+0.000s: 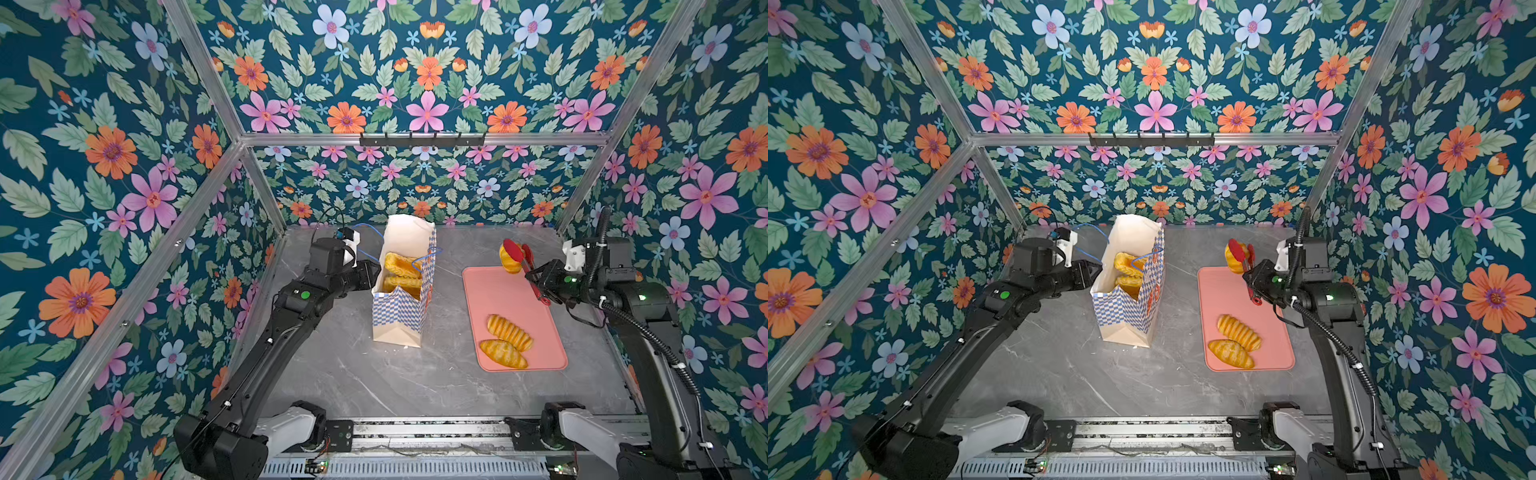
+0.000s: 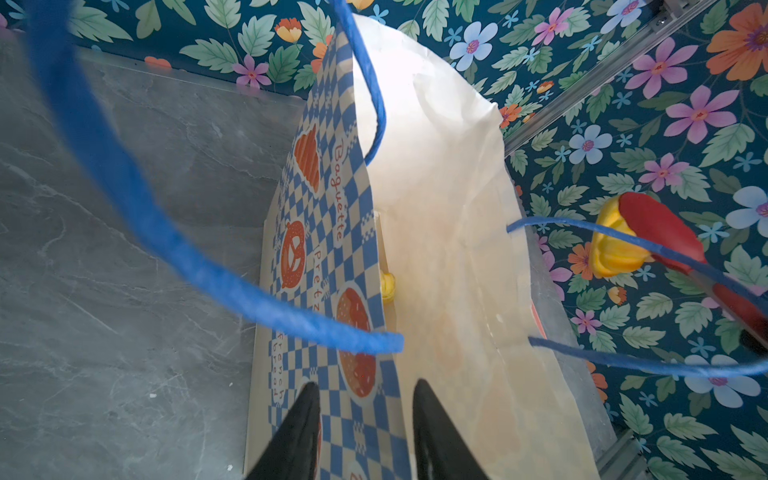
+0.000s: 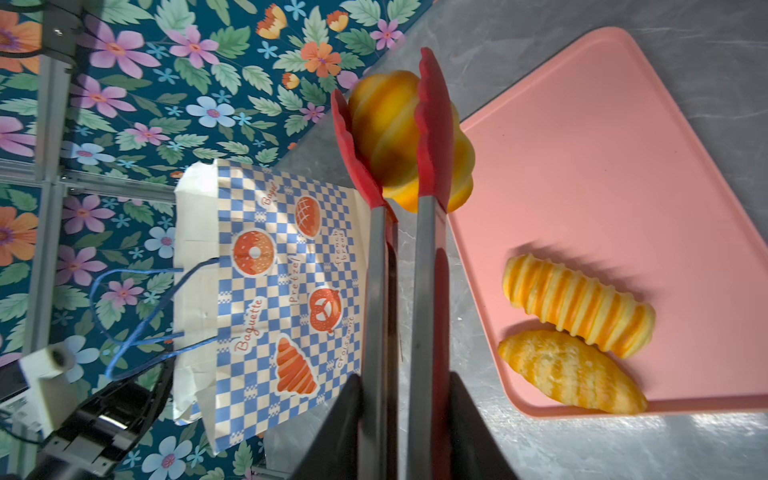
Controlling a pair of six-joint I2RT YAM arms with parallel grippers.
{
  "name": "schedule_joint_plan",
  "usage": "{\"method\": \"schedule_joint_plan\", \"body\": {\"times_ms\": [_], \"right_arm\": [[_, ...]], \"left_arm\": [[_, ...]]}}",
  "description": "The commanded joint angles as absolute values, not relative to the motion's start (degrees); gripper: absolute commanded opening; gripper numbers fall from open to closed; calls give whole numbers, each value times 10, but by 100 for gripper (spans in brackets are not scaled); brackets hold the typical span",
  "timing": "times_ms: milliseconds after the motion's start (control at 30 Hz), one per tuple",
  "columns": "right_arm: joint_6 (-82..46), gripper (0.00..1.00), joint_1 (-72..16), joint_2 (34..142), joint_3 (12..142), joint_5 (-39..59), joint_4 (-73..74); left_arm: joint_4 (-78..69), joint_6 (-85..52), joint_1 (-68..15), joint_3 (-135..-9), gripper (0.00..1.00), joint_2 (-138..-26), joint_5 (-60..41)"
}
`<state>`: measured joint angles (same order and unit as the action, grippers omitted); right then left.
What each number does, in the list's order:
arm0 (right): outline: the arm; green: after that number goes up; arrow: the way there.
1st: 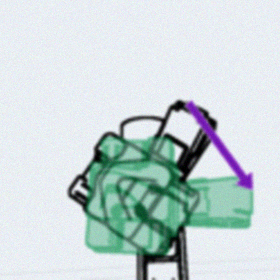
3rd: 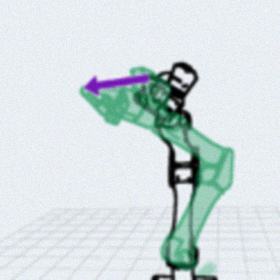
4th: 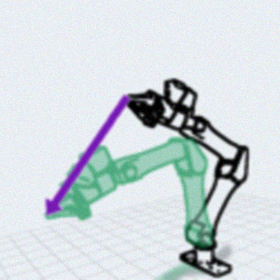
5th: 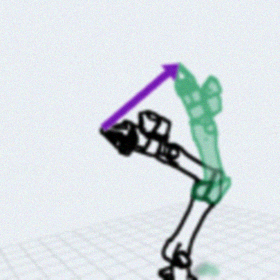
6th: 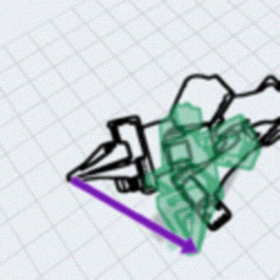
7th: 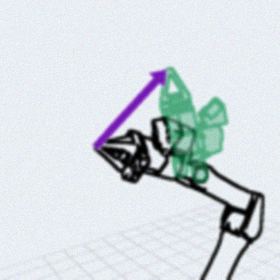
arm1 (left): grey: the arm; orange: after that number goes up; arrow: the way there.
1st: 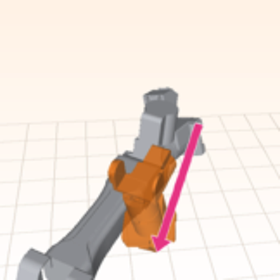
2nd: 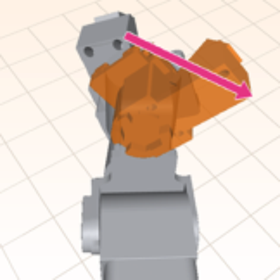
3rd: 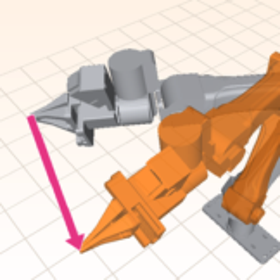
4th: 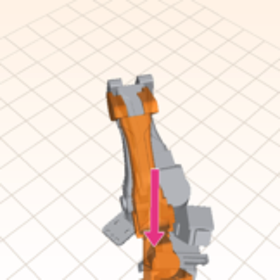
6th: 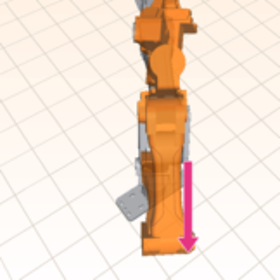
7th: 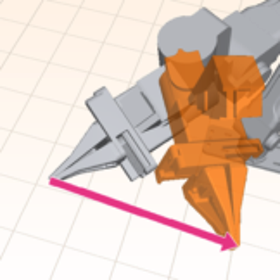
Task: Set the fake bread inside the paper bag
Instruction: 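Lift the striped bun with the right gripper's tongs and carry it over the bag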
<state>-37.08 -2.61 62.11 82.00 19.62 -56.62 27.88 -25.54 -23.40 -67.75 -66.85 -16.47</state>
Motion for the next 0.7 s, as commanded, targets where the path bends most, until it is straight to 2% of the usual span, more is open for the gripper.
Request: {"method": "schedule_joint_plan", "body": {"times_ms": [0, 367, 667], "right_arm": [[-385, 32, -32, 629, 843, 224, -520], [-412, 32, -68, 670, 916, 255, -472], [-419, 32, -183, 738, 1014, 224, -445]], "left_arm": [[275, -263, -235, -685, 39, -673, -169], [272, -274, -246, -698, 27, -692, -159], [271, -278, -251, -699, 20, -708, -152]]}}
